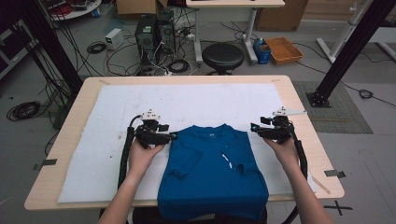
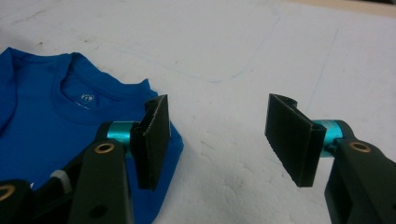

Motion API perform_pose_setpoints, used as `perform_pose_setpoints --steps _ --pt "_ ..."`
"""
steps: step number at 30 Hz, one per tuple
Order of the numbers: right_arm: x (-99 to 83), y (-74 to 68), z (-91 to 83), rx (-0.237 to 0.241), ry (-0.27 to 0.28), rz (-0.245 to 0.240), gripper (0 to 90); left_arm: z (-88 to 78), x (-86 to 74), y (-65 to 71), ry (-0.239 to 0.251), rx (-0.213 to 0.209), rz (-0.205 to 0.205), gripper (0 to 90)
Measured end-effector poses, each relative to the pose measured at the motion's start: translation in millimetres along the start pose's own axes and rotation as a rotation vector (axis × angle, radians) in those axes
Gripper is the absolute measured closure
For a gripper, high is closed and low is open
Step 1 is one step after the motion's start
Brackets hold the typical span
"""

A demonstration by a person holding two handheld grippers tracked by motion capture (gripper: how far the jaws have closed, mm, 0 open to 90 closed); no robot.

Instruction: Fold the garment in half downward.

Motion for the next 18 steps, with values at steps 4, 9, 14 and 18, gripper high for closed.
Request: perform_pose_setpoints --steps 4,9,14,18 --pt "1.2 -0.5 11.1 0.008 -0.038 -0.001 41.3 10.0 4.8 -2.9 0.002 -0.018 -0.035 42.6" --pt "6.9 -1.6 16.1 0.018 -0.039 -0.004 41.3 20.3 6.0 -3.7 -0.002 -0.014 0.0 44.5" --pt "6.9 -5.4 25.1 0.012 -0.073 -0.01 41.7 27.6 2.1 -7.3 -0.035 -0.024 -0.014 47.3" --pt "5.6 -7.8 28.9 0.017 -0.09 -0.018 42.0 30.7 0.5 -9.2 -0.052 -0.009 -0.011 50.3"
Point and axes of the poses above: each handheld gripper's, and its own axes: z roughly forward along the jaws, x roughly out of its top, y roughly to its right, the point moved 5 cm from there along z, roughly forward along the jaws, and after that the axes turned 7 degrees about -y, right-handed, at the moved point
